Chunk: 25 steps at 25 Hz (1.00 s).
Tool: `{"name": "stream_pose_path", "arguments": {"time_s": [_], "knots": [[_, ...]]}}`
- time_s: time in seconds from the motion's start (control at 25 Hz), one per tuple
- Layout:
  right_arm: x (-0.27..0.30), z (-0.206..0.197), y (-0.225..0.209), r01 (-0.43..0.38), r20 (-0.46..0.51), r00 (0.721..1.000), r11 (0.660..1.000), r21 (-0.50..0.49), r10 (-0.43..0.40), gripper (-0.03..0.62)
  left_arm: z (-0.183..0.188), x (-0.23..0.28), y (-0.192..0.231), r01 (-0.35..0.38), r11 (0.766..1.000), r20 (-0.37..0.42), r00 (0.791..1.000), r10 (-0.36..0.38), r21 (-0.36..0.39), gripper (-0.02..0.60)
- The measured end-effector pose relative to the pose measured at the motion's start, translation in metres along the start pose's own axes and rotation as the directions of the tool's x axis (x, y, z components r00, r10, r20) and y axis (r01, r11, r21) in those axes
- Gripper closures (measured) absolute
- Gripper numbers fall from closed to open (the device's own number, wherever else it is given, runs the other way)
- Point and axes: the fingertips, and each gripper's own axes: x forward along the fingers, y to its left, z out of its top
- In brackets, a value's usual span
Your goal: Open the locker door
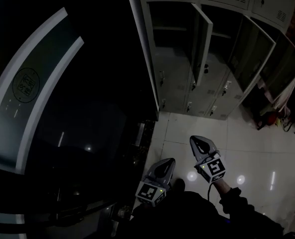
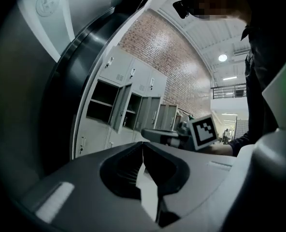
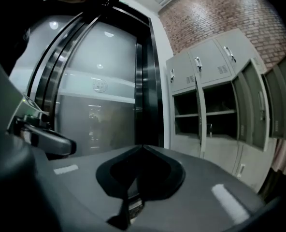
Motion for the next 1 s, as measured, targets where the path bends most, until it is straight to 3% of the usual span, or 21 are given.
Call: {"name": "stream_pose_path", "arguments": {"time_s": [0.24, 0.52, 0.68, 1.0], "knots": [[-0.111, -0.039, 0.072, 0.057, -0.059, 0.997, 0.995, 0.088, -0.052, 0.594, -0.015, -0.054, -0.052, 0.019, 1.000, 0.003, 1.000, -0.019, 0.008, 0.563], [-0.209, -0.041, 0.145, 0.118, -0.048, 0.992, 0.993, 0.027, -0.116, 0.594, -0.049, -0.130, -0.118, 0.111, 0.993, -0.023, 0.994, -0.110, 0.036, 0.563], [-0.266, -0.049, 0.198, 0.141, -0.050, 0.989, 0.989, 0.050, -0.138, 0.594, -0.073, -0.183, -0.151, 0.116, 0.993, -0.034, 0.993, -0.116, -0.008, 0.563], [-0.317, -0.049, 0.253, 0.158, -0.075, 0.985, 0.986, 0.047, -0.155, 0.594, -0.086, -0.237, -0.193, 0.155, 0.988, -0.037, 0.987, -0.156, -0.025, 0.563]]}}
